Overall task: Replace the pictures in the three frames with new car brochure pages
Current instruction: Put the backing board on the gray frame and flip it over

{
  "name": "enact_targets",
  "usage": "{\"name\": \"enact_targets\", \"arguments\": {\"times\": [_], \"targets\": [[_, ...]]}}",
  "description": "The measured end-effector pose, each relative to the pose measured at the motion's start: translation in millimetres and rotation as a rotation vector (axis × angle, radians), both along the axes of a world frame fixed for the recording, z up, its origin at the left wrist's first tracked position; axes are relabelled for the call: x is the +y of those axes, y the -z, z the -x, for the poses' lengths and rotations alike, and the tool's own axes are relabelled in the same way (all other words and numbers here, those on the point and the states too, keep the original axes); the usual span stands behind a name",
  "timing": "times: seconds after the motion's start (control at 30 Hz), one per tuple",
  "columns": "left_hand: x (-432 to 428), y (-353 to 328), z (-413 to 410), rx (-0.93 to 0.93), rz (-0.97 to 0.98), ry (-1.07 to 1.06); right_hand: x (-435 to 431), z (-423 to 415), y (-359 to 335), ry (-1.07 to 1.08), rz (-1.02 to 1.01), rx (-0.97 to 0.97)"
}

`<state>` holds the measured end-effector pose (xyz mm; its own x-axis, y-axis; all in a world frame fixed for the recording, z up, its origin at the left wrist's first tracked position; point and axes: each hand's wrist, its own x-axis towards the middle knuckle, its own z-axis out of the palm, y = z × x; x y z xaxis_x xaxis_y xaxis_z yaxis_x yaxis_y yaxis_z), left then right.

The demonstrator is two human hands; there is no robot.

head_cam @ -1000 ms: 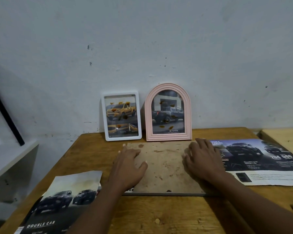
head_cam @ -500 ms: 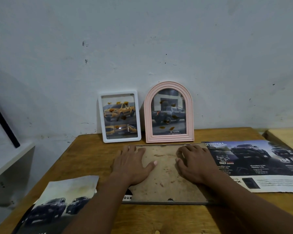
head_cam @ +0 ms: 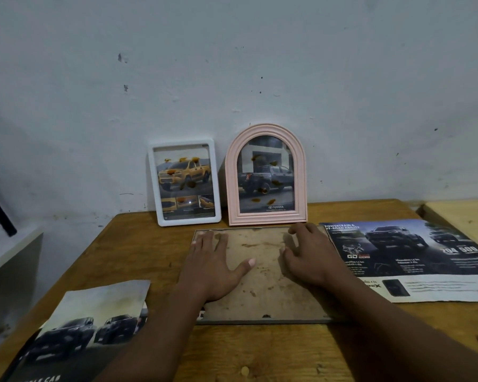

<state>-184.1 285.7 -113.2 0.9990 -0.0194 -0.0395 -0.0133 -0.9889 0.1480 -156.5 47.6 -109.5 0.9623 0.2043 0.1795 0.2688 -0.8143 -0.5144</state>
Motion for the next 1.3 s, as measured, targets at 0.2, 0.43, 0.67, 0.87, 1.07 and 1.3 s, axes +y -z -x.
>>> {"name": "enact_targets", "arguments": {"times": [0.2,0.43,0.67,0.87,1.07,1.3], "targets": [[1.7,6.3,-3.0,-0.041,-0.032,0.010,5.9,2.8,5.5,0.049,0.123,-0.089],[2.6,6.5,-2.5,-0.088,0.043,0.007,4.4,6.0,6.1,0.139,0.171,-0.160],[6.7,-0.6,7.5,-0.337,0.417,-0.150,-10.3,2.5,-7.6,0.214,-0.018,-0.219],[16.8,-10.6,21.3,-0.228,0.356,-0.218,-51.0,20.4,-18.7,0.354,0.148,-0.071],[5.4,-10.8,46.0,-0.190,0.376,-0.211,-44.1,45.0,-13.6,0.337,-0.074,0.016],[-15.3,-30.0,60.9,-0.189,0.605,-0.200,-68.7,55.3,-59.8,0.370,-0.439,-0.039]]}}
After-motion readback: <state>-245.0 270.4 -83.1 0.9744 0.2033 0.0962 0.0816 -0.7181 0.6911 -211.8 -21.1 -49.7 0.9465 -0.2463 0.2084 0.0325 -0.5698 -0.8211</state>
